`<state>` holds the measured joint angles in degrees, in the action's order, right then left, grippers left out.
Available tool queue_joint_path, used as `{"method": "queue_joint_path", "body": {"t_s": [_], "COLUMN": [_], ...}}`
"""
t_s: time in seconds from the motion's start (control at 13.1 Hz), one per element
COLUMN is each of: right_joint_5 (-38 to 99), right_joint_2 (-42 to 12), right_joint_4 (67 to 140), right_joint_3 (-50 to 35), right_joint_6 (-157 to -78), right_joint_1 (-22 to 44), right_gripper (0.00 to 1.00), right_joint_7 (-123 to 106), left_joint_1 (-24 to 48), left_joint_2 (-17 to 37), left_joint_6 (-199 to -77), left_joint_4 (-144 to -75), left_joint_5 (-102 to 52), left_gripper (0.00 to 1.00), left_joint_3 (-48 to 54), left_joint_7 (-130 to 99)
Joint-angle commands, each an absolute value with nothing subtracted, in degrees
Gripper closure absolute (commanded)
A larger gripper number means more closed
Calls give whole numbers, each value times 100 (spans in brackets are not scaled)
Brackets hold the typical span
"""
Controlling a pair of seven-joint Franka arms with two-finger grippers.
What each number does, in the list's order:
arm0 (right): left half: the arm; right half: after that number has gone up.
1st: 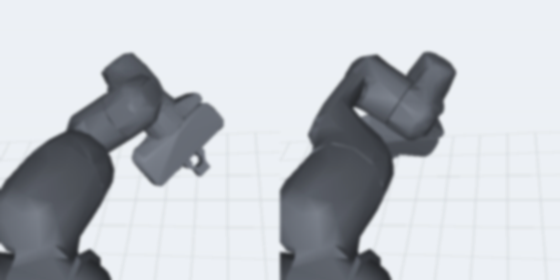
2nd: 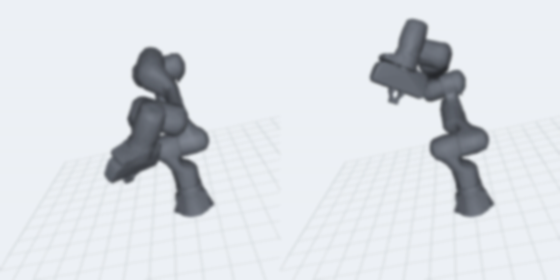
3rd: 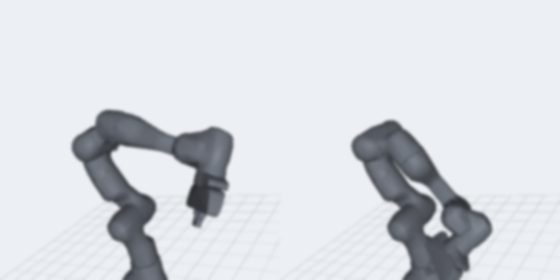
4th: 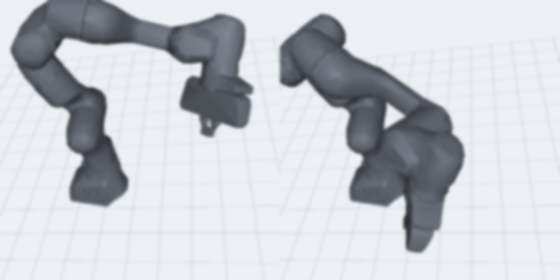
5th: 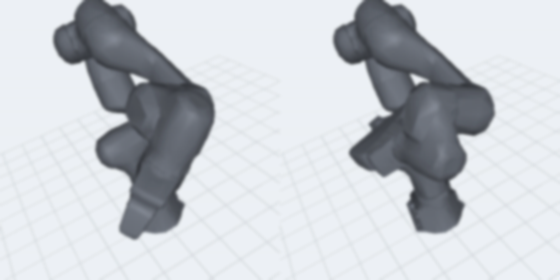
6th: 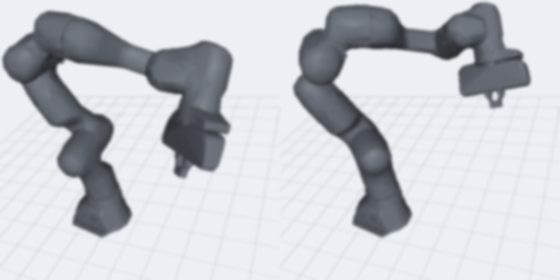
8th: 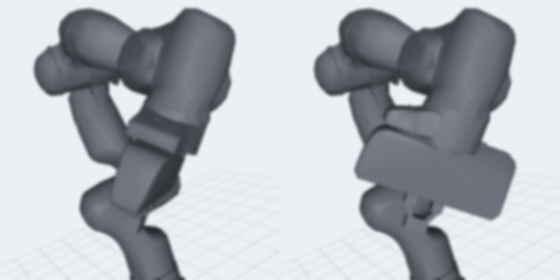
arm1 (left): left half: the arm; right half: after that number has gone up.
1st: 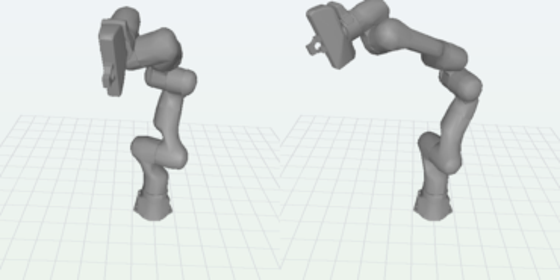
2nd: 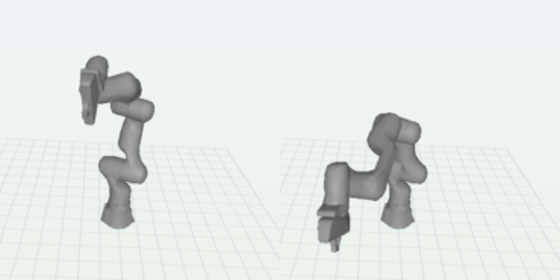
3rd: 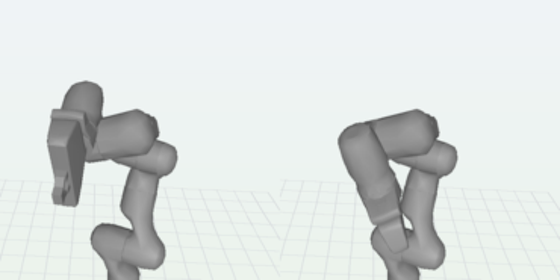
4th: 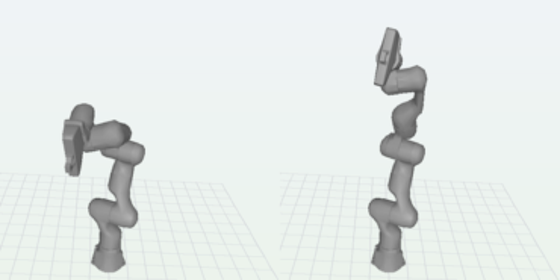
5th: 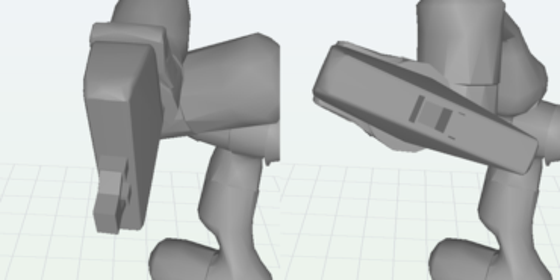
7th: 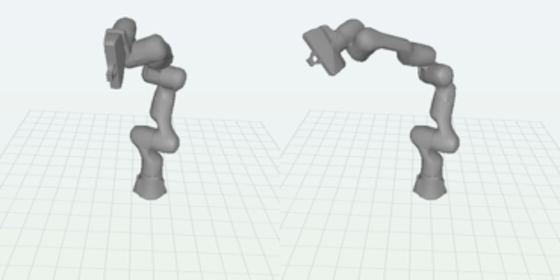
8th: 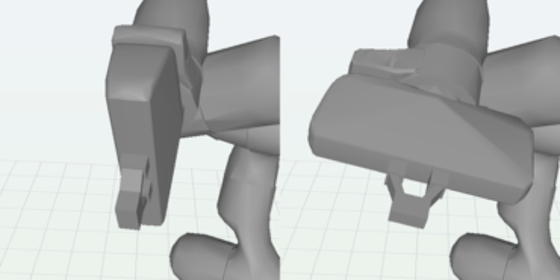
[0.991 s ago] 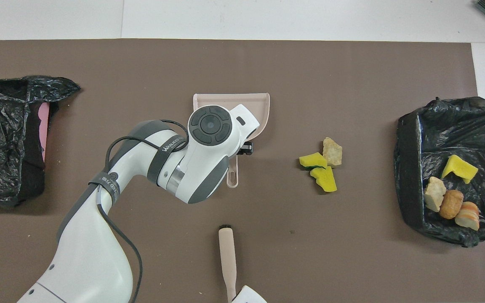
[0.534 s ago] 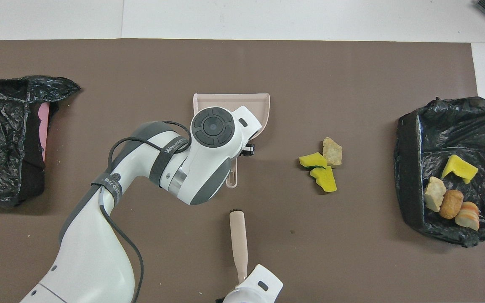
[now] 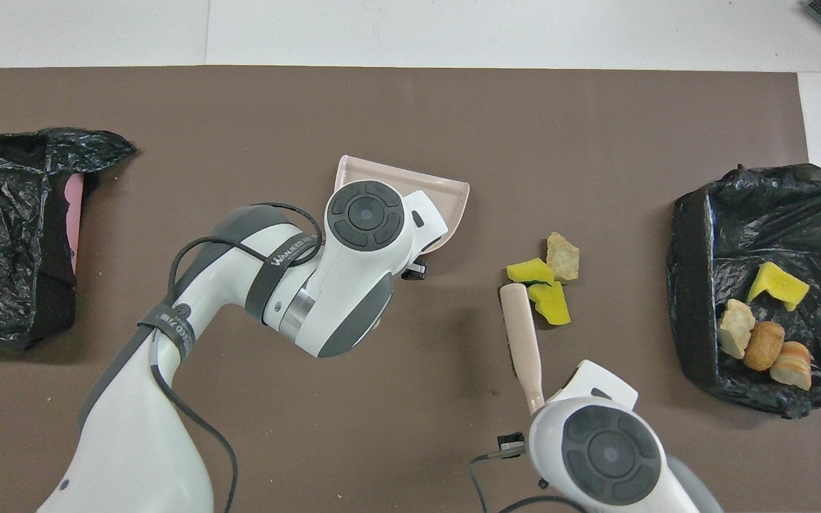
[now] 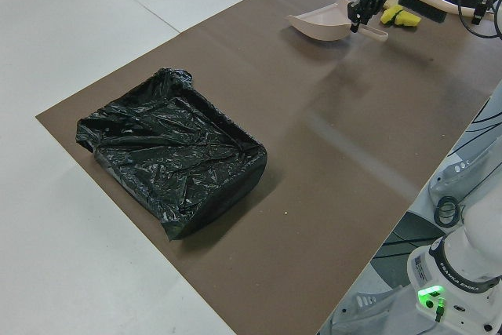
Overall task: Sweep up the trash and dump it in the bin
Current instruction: 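Pick up the brush with the right gripper and move it toward the sponges, then sweep the yellow sponges and chunks into the dustpan with the right gripper's brush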
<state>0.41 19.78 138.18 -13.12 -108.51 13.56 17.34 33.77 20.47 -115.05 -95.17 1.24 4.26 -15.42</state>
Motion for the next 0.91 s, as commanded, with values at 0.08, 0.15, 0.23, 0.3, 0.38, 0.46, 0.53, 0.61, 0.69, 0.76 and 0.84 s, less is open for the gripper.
{"method": "queue_joint_path", "body": {"t_s": [0.08, 0.15, 0.23, 0.3, 0.38, 0.46, 0.53, 0.61, 0.69, 0.76, 0.84], "right_joint_5": [-953, -1280, -1388, -1397, -1406, -1432, -1433, -1433, -1354, -1249, -970], "right_joint_2": [1329, 1118, 916, 844, 861, 853, 818, 765, 739, 738, 730], "right_joint_4": [13475, 13482, 13509, 13570, 13623, 13614, 13710, 13824, 13825, 13825, 13825], "right_joint_3": [-1380, -1380, -1389, -1389, -1397, -1406, -1415, -1415, -1415, -1424, -1424], "right_joint_6": [-11224, -11372, -11556, -11610, -11610, -11576, -11610, -11654, -11637, -11602, -11593], "right_joint_1": [116, -42, -261, -307, -282, -273, -255, -194, -80, 25, 87], "right_gripper": [100, 100, 100, 100, 100, 100, 100, 100, 100, 100, 100], "right_joint_7": [669, 685, 729, 782, 791, 739, 773, 791, 800, 774, 713], "left_joint_1": [3287, 3296, 3296, 3305, 3357, 3384, 3410, 3523, 3559, 3620, 3743], "left_joint_2": [1802, 1758, 1688, 1566, 1434, 1328, 1249, 1118, 1047, 968, 949], "left_joint_6": [-11128, -11005, -10900, -10864, -10881, -10907, -10899, -10925, -10934, -10942, -10960], "left_joint_4": [-9633, -9668, -9781, -9991, -10228, -10413, -10563, -10756, -10897, -11038, -11126], "left_joint_5": [229, 237, 237, 237, 246, 255, 255, 255, 255, 264, 342], "left_gripper": [100, 100, 100, 100, 100, 100, 100, 100, 100, 100, 100], "left_joint_3": [369, 369, 378, 369, 369, 378, 378, 378, 378, 378, 378], "left_joint_7": [-3, 313, 804, 1261, 1448, 1485, 1625, 1852, 1907, 1959, 1986]}}
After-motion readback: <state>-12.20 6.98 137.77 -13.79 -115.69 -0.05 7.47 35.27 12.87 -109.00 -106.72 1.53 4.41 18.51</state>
